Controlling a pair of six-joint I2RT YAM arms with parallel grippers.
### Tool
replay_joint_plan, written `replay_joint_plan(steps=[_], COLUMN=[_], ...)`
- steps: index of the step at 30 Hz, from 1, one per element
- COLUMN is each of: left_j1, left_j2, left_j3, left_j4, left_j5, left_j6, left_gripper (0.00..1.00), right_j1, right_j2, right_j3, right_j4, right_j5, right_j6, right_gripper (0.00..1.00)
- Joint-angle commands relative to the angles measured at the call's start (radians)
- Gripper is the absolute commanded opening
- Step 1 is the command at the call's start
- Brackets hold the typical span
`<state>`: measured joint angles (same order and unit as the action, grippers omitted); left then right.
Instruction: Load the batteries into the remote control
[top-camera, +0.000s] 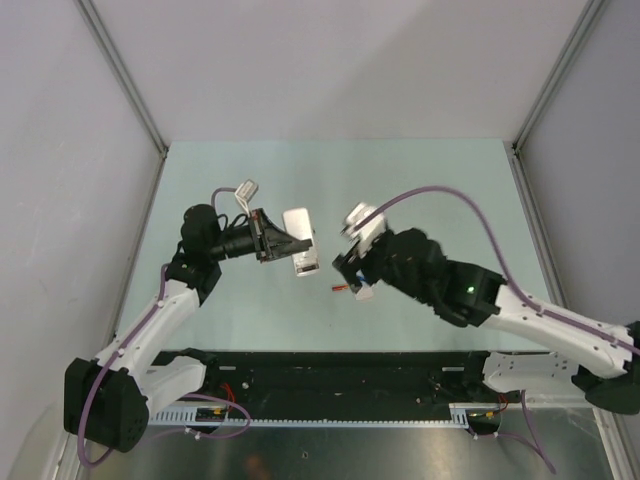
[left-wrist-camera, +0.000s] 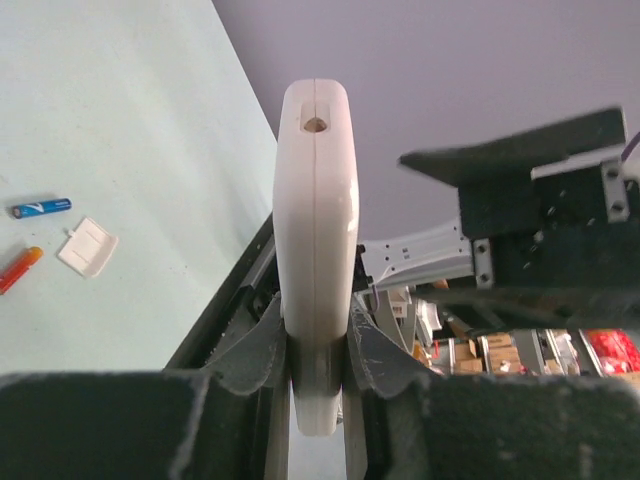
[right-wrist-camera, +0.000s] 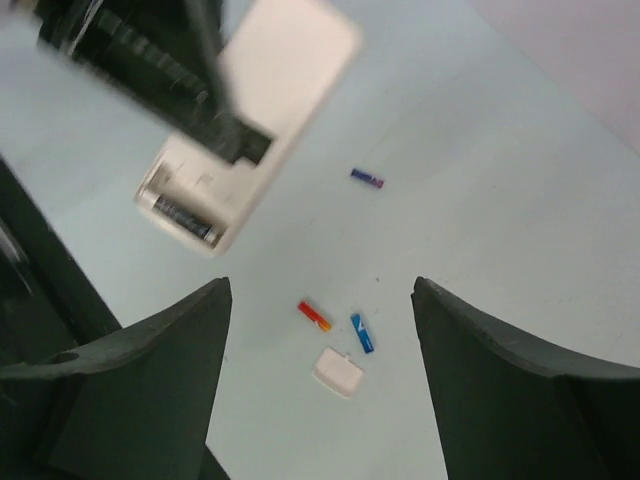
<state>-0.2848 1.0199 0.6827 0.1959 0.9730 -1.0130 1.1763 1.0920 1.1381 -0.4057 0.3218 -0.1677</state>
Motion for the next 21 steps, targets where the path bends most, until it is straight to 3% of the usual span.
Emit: replay_joint_plan(steps=[1,5,10,14,21], left_j1=[0.004,0.004,-0.008,-0.014,-0.025], left_j2=[-0.046,-0.086,-0.182,-0.299,-0.33], left_j3=[-0.017,-0.078,-0.158,-0.233,-0.299], left_j4=[0.051,0.095,0.183,0.234,0.286], left_j5=[-0.101,-0.192,-0.33,-0.483,-0.583], left_j6=[-0.012,-0.051,-0.107,-0.136,-0.194], left_gripper=[0.0,0.0,0.0,0.0,0.0], right_j1=[-0.107,-0.231,-0.31,-0.329,-0.319], right_j2=[-0.083,-0.08,-0.063,-0.06,0.015], right_j3=[-0.037,-0.095,-0.236,-0.314,-0.376], right_j4=[0.152,0.2,0.376,0.519,0.748], right_j5=[-0.093,-0.157,-0.406,-0.502,-0.601], right_j6=[0.357,0.656,0.948,1.054,1.155], right_gripper=[0.79,0.8,0.82,0.84,0.85])
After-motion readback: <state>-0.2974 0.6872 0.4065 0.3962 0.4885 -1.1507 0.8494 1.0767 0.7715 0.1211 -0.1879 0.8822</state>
